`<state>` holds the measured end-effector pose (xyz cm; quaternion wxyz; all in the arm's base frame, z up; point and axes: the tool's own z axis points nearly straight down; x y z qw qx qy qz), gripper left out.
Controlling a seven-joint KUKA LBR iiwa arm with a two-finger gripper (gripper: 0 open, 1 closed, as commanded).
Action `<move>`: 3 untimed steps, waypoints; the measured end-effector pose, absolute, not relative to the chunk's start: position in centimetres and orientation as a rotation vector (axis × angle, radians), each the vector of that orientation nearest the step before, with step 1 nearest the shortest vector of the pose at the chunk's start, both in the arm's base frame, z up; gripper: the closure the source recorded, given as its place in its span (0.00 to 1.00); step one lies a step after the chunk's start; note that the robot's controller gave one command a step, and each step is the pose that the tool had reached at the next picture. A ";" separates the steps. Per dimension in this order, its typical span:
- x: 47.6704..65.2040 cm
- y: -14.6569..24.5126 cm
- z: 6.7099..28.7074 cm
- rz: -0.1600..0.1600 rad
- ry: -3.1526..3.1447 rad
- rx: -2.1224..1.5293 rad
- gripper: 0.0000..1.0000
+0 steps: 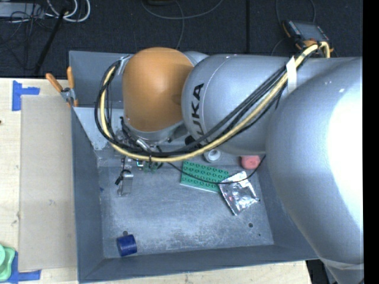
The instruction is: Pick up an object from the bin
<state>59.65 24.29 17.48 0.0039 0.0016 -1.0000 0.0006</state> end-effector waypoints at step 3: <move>58.4 13.6 12.0 -0.002 -3.057 0.706 1.00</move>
Offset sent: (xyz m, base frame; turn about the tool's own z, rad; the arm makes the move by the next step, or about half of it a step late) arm 0.0000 0.0000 0.0000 0.0000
